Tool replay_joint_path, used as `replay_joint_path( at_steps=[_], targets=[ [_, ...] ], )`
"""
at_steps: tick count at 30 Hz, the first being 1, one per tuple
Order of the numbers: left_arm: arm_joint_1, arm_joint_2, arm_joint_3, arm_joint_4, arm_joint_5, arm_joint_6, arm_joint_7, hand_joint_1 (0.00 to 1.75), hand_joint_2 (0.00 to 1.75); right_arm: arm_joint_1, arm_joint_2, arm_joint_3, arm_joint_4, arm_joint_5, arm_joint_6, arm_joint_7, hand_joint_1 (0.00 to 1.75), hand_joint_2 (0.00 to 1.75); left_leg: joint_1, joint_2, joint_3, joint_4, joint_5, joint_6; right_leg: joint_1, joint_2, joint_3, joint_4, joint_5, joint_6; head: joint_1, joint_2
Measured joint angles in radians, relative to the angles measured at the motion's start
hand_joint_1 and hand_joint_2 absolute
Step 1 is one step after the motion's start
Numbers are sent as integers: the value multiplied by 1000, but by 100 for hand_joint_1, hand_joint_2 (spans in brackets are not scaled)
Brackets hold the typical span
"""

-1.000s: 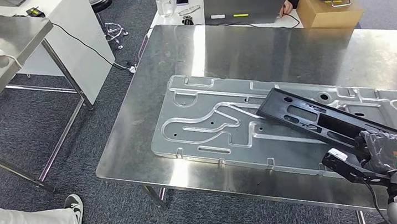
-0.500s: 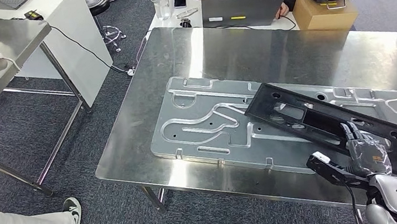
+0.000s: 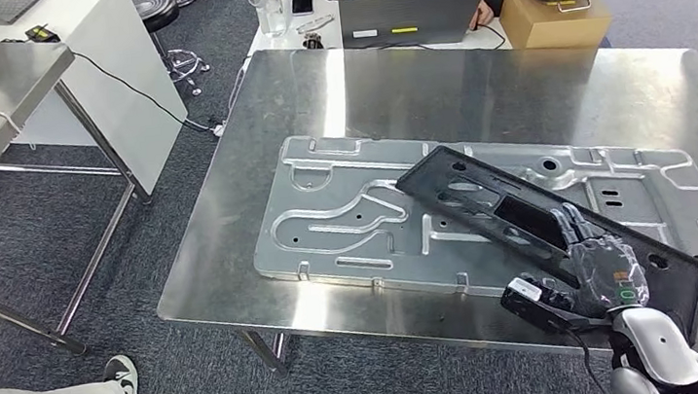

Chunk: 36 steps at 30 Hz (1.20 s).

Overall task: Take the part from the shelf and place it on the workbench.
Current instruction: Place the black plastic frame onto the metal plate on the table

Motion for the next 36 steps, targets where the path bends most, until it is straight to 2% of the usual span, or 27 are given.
replay_joint_path(
  at_steps=[2,4,5,6,8,9,10,11,13,14,15,16,18,19,20,21,23,24,25,26,27,28,30,31,34,35,36],
  targets=[
    [-3,2,-3,1,1,0,2,0,0,-3,7,23,-38,18,0,4,0,0,-1,12,1,-4,4,7,-1,12,-1,-4,9,5,0,0],
    [-9,4,-9,2,2,0,3,0,0,-9,10,46,-70,28,-1,4,0,0,5,22,10,-29,27,14,2,14,-5,-4,8,10,0,0],
    [-12,5,-12,2,4,0,3,0,0,-16,10,59,-82,33,-2,3,0,0,8,27,12,-44,41,17,4,4,-15,14,-11,12,1,0],
    [-14,4,-15,2,7,0,3,0,0,-24,10,75,-93,38,-2,2,0,0,11,33,11,-55,52,17,4,-11,-32,54,-46,15,2,0],
    [-16,4,-18,2,13,0,3,0,0,-40,12,109,-111,44,-3,-2,0,0,12,43,-5,-57,64,13,-5,-38,-75,173,-125,25,2,0],
    [-16,3,-18,2,16,0,2,0,0,-45,13,127,-121,47,-4,-4,0,0,14,46,-15,-52,67,8,-12,-44,-87,220,-145,31,2,0],
    [-17,2,-19,2,19,0,2,0,0,-48,14,142,-132,48,-4,-6,0,0,17,47,-25,-46,71,4,-20,-48,-83,236,-147,39,2,0],
    [-18,0,-19,2,20,0,2,0,0,-53,15,156,-143,50,-6,-8,0,0,22,46,-38,-36,73,-1,-29,-50,-57,211,-130,48,2,0],
    [-19,-2,-19,2,22,0,2,0,0,-68,16,174,-162,54,-11,-10,0,0,33,38,-65,-8,75,-14,-42,-50,25,92,-91,67,2,0],
    [-19,-2,-19,3,22,0,2,0,0,-76,17,180,-168,55,-13,-10,0,0,36,32,-78,8,75,-23,-43,-46,54,46,-78,70,2,0],
    [-17,-3,-20,3,22,0,2,0,0,-84,17,186,-173,56,-15,-10,0,0,36,25,-88,21,75,-31,-43,-42,66,23,-78,66,2,0],
    [-15,-3,-20,3,22,0,2,0,0,-89,19,192,-177,56,-16,-9,0,0,35,17,-96,30,77,-39,-39,-39,63,24,-83,57,2,0],
    [-10,-4,-20,4,22,0,1,0,0,-95,20,204,-186,57,-16,-8,0,0,36,7,-105,39,84,-52,-39,-42,49,33,-79,31,1,0],
    [-9,-5,-20,4,22,0,1,0,0,-99,21,209,-191,57,-16,-8,0,0,38,4,-112,45,78,-58,-38,-45,42,36,-73,20,1,0],
    [-7,-5,-20,4,22,0,1,0,0,-103,21,212,-195,57,-17,-8,0,0,40,3,-122,64,56,-63,-38,-49,34,36,-66,10,1,0],
    [-5,-5,-20,4,23,0,1,0,0,-106,21,214,-198,57,-17,-8,0,0,41,2,-136,100,19,-67,-38,-51,25,36,-58,1,1,0],
    [-6,-5,-20,4,25,3,2,0,0,-109,21,220,-202,57,-17,-7,0,0,41,2,-171,217,-72,-70,-33,-53,4,36,-42,-8,0,0],
    [-6,-5,-20,4,28,4,3,0,0,-109,21,224,-203,57,-17,-7,0,0,41,2,-182,271,-100,-69,-29,-53,-7,37,-34,-10,-1,0],
    [-6,-5,-20,4,31,6,3,0,0,-109,21,227,-203,56,-17,-5,0,0,41,2,-181,302,-108,-67,-25,-53,-17,37,-27,-12,0,0],
    [-7,-6,-20,4,34,6,1,0,0,-109,21,230,-203,56,-17,-4,0,0,40,2,-162,296,-96,-62,-21,-53,-27,37,-22,-12,0,0],
    [-7,-6,-20,4,37,5,-2,0,0,-109,21,232,-203,55,-18,-1,0,0,37,2,-126,255,-73,-54,-17,-53,-34,37,-17,-13,0,0],
    [-7,-4,-20,4,39,3,-4,0,0,-109,20,233,-205,55,-18,1,0,0,33,1,-78,187,-49,-42,-15,-53,-39,37,-12,-13,0,0],
    [-6,-1,-24,4,40,0,-5,0,0,-110,19,234,-209,54,-18,4,0,0,23,1,7,61,-32,-22,-13,-54,-44,37,-2,-7,0,0],
    [-6,0,-26,4,40,-1,-4,0,0,-111,18,234,-212,53,-19,6,0,0,18,1,26,26,-34,-17,-15,-55,-45,36,3,-1,0,0],
    [-6,0,-36,4,43,-2,-8,0,0,-111,13,236,-221,49,-18,13,0,0,12,3,28,-5,-23,-15,-19,-57,-41,24,17,20,0,0],
    [-5,-2,-39,4,45,-3,-9,0,0,-112,10,236,-225,48,-18,15,0,0,14,2,29,-14,-17,-22,-17,-57,-38,15,19,18,0,0],
    [-3,-3,-41,4,47,-3,-11,0,0,-112,6,237,-227,46,-17,17,0,0,14,2,30,-21,-10,-28,-15,-56,-37,7,24,8,0,0]
  ],
)
